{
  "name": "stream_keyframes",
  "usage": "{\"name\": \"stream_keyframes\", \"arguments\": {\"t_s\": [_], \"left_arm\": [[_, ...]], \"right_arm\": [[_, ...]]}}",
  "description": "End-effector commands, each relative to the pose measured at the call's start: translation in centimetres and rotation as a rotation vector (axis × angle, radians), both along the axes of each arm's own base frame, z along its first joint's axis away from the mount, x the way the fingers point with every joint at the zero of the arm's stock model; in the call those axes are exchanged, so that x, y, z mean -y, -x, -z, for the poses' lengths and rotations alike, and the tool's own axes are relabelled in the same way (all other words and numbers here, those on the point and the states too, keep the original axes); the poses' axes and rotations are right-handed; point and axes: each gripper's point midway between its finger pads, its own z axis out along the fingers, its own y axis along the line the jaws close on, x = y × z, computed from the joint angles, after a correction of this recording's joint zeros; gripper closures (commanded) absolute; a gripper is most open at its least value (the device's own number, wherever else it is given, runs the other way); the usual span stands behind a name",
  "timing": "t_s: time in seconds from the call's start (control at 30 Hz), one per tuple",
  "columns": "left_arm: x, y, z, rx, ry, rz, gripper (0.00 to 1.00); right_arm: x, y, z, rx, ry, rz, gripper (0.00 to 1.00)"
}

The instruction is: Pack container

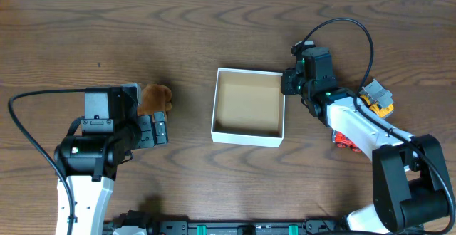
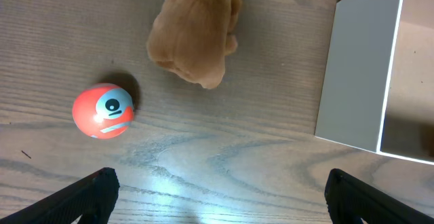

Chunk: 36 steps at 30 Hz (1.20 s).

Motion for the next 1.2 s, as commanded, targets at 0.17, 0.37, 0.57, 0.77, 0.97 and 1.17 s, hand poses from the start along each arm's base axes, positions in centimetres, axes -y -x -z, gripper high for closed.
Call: {"name": "stream_keyframes", "arguments": {"t_s": [0.17, 0.37, 0.57, 0.77, 0.97, 1.17], "left_arm": [[0.2, -0.2, -0.6, 0.014, 0.014, -0.002, 0.02], [0.2, -0.2, -0.6, 0.014, 0.014, -0.002, 0.02], [0.2, -0.3, -0.6, 0.015, 0.014, -0.002, 0.02], [0.2, -0.3, -0.6, 0.018, 0.014, -0.002, 0.02], [0.2, -0.3, -0.6, 0.018, 0.014, -0.002, 0.02], [0.2, -0.4, -0.7, 0.021, 0.014, -0.002, 0.02]], "right_arm": [[-2.1, -0.2, -0.9, 0.036, -0.040, -0.105, 0.95], [-2.4, -0.6, -1.6, 0.069, -0.053, -0.113, 0.94], [-3.1, -0.9, -2.4, 0.104, -0.072, -0.151, 0.93], [-3.3, -0.9, -2.6, 0.115, -0.075, -0.168, 0.92], [-0.7, -1.1, -2.7, 0.085, -0.046, -0.100, 0.63], [7.9, -0.1, -5.9, -0.033, 0.045, 0.151, 0.28]]}}
